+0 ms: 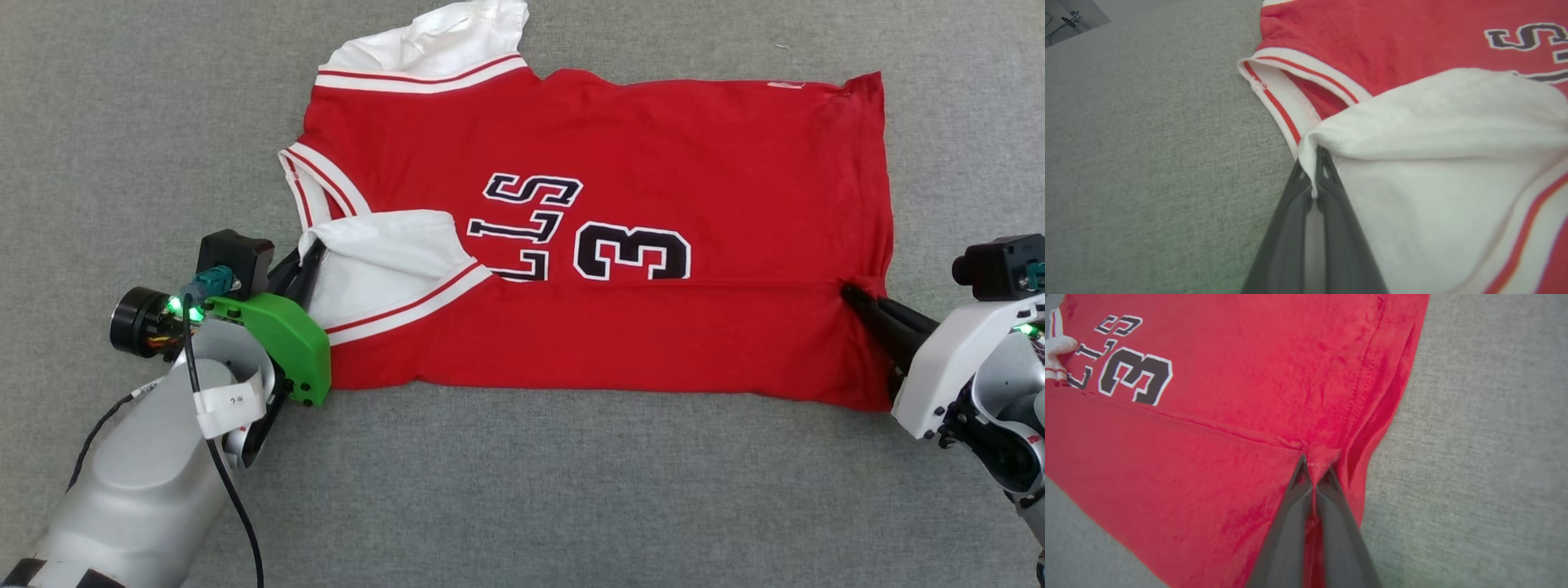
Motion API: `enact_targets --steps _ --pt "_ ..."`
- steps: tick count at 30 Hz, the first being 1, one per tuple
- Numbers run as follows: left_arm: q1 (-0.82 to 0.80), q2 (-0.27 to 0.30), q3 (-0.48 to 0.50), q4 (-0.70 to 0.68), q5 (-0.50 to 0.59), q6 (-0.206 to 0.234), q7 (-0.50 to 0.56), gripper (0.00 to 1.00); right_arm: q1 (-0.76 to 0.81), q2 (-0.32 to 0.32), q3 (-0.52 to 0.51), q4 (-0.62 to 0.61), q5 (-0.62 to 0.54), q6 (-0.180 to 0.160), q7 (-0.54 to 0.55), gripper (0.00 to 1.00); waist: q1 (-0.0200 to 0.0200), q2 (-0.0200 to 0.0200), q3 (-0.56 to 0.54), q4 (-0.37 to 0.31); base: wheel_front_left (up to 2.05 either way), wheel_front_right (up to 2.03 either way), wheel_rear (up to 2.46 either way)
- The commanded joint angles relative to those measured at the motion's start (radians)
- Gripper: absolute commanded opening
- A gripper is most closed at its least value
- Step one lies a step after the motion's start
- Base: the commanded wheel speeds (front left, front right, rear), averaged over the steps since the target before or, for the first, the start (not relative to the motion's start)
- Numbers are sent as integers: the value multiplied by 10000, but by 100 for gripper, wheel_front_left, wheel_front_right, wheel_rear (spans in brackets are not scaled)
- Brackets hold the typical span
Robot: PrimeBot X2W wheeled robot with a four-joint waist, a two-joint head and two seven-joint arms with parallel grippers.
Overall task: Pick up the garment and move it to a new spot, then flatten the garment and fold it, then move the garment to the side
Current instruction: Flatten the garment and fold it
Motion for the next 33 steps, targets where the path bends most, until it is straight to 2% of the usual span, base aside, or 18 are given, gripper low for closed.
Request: enact_targets --steps 1,2,3,4,9,13,17,21,25,28,33 --pt "28 -206 -106 333 -133 -92 -46 0 -41 92 146 168 91 -9 -48 0 0 0 -115 36 0 0 0" --pt "14 -267 -71 505 -185 -146 -169 26 -31 101 162 211 162 -9 -122 1 0 0 -195 57 0 0 0" --pt "-12 -292 -69 631 -171 -156 -253 100 -8 91 191 248 214 -9 -152 44 0 0 -281 86 0 0 0" --pt "-56 -317 -52 744 -173 -199 -356 100 20 49 244 233 247 -9 -222 100 0 0 -397 124 0 0 0" --pt "-362 -215 206 825 -406 -454 -579 100 300 -147 276 73 331 -9 -695 100 0 0 -1003 297 0 0 0" --pt "-650 203 493 557 -942 -686 56 100 509 -209 336 -45 359 -9 -911 100 0 0 -1493 360 0 0 0" --pt "-872 648 359 -83 -1492 -890 1663 100 655 -241 354 -115 337 -9 -948 100 0 0 -1796 445 0 0 0" --pt "-968 1021 -119 -834 -2272 -1004 4188 100 706 -274 375 -117 346 -9 -911 100 0 0 -1969 524 0 0 0" --pt "-997 1339 -498 -1426 -2979 -1039 6172 100 665 -295 459 -136 363 -9 -775 100 0 0 -2002 535 0 0 0" --pt "-906 1418 -655 -1653 -3415 -1047 7070 100 588 -310 526 -171 398 -9 -634 100 0 0 -1952 492 0 0 0" --pt "-606 1401 -886 -1605 -3768 -977 7841 100 418 -300 661 -232 415 -9 -463 100 0 0 -1743 322 0 0 0"
